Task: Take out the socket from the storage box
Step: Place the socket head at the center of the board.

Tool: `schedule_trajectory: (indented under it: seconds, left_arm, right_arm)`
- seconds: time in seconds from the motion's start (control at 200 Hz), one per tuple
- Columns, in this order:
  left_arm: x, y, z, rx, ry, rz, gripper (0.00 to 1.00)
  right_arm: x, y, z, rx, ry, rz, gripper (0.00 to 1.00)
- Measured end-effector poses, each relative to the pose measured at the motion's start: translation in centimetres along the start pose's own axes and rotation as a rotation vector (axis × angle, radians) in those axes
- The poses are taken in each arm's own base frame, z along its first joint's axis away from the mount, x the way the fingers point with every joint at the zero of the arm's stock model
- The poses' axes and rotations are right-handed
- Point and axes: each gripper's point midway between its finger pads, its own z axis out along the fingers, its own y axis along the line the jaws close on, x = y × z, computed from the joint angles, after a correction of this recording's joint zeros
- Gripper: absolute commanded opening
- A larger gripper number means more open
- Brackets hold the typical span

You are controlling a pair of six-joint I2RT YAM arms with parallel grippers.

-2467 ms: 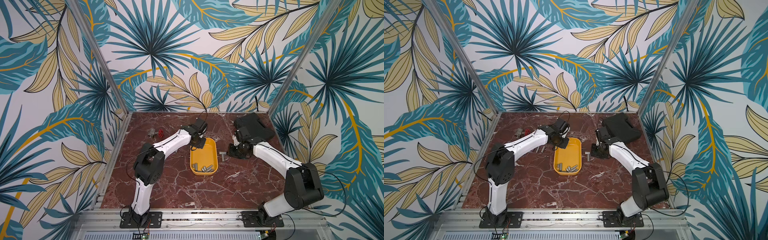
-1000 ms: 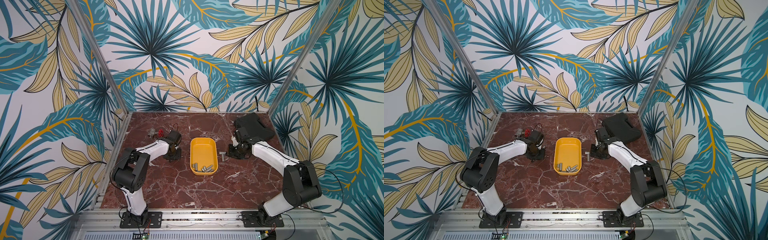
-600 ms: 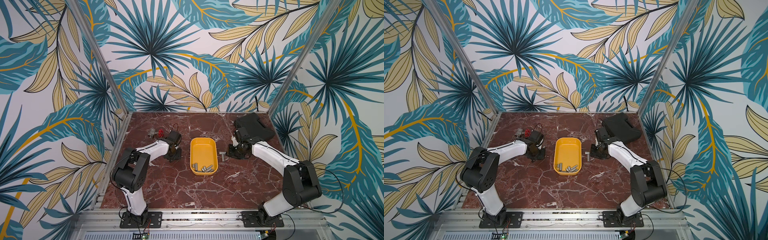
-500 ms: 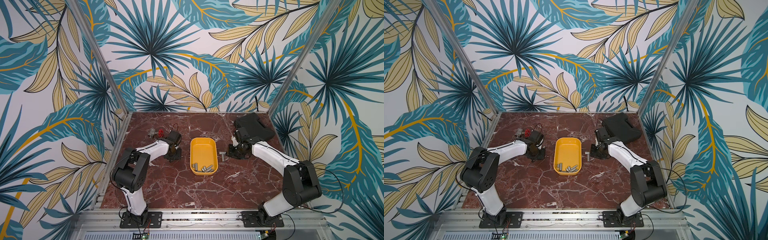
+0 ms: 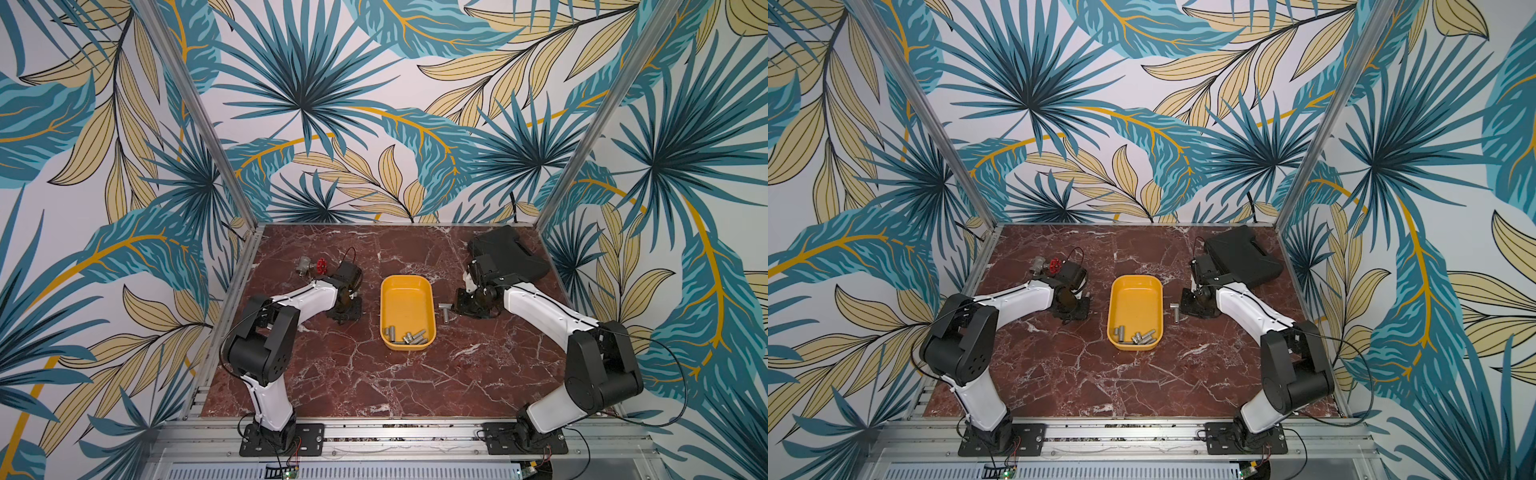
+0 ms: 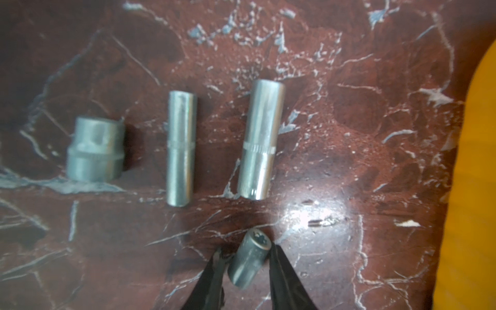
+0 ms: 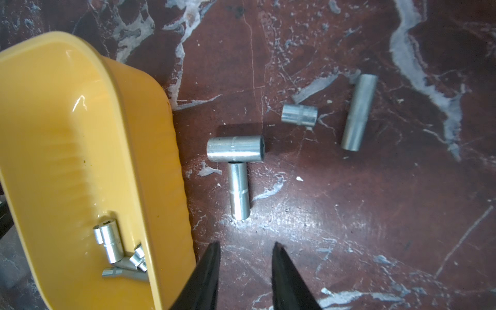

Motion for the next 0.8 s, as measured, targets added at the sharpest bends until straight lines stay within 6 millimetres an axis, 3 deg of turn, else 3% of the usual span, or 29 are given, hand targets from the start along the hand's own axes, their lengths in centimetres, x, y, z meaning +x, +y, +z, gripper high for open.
schedule_trajectory:
  seconds: [0.801]
  left_arm:
    - [-0.1,0.1,-1.2,-0.003,-0.013,0.002,0.33]
  right_arm:
    - [-0.3,0.2,-0.3,-0.004,-0.007,-0.001,0.35]
